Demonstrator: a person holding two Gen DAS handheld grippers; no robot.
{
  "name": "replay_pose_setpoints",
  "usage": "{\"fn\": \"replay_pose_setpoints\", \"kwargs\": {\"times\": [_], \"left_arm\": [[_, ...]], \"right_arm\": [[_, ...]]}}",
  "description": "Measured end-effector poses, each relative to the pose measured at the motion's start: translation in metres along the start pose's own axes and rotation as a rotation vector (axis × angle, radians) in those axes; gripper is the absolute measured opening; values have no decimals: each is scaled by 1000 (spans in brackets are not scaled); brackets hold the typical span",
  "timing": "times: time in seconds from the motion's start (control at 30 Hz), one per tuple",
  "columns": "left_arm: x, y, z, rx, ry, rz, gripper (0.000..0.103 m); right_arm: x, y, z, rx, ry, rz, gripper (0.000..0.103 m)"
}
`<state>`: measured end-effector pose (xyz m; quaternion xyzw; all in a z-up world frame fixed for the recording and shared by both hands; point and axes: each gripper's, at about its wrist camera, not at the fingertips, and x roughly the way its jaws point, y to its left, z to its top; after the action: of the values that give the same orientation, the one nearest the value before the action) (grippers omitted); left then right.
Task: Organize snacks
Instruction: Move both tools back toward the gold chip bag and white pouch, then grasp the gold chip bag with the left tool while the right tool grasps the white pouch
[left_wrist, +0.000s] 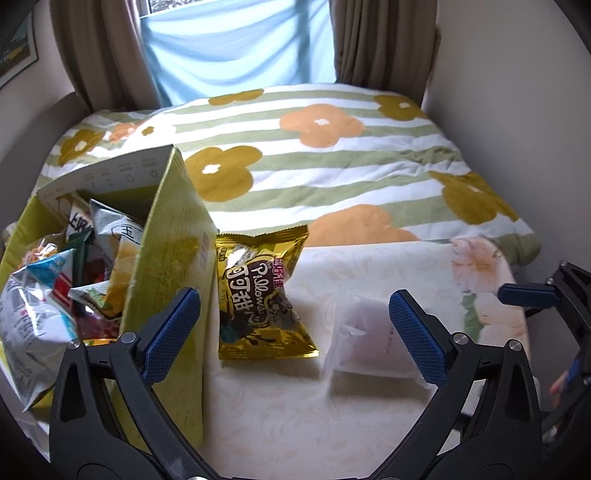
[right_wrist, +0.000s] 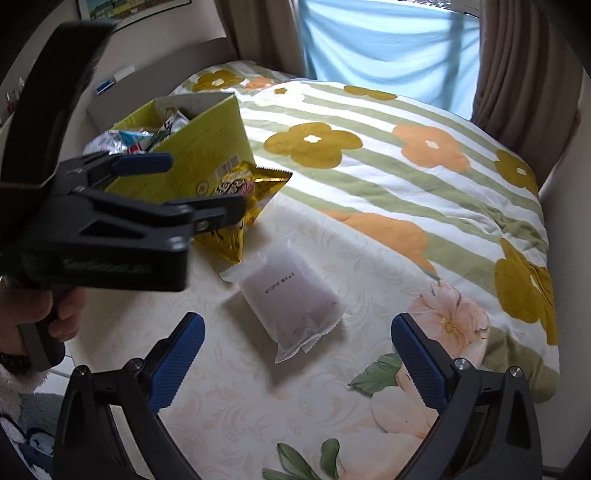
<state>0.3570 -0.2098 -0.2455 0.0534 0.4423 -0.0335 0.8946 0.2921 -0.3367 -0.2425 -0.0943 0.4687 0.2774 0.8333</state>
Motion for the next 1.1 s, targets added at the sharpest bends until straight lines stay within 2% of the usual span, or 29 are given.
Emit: {"fn": "replay_pose_setpoints", "kwargs": {"times": [0.17, 0.3, 0.5, 0.73, 0.93, 1.1], "left_arm": [[29, -15, 2, 103, 10, 163, 98], [45, -23, 5, 173, 8, 238, 98], [54, -38, 8, 214, 25, 218, 95], [78, -24, 9, 90, 117, 208, 90], [98, -22, 10, 68, 138, 242, 90], [109, -22, 13, 73, 171, 254, 82]], "right_arm": [[23, -2, 0, -26, 16, 33, 101], [39, -5, 1, -51, 33, 46, 101], [47, -17, 0, -34, 36, 68, 101], [47, -21, 1, -25, 33, 81, 101], [51, -23, -1, -38, 34, 96, 101], [57, -22, 0, -58, 39, 113, 101]]}}
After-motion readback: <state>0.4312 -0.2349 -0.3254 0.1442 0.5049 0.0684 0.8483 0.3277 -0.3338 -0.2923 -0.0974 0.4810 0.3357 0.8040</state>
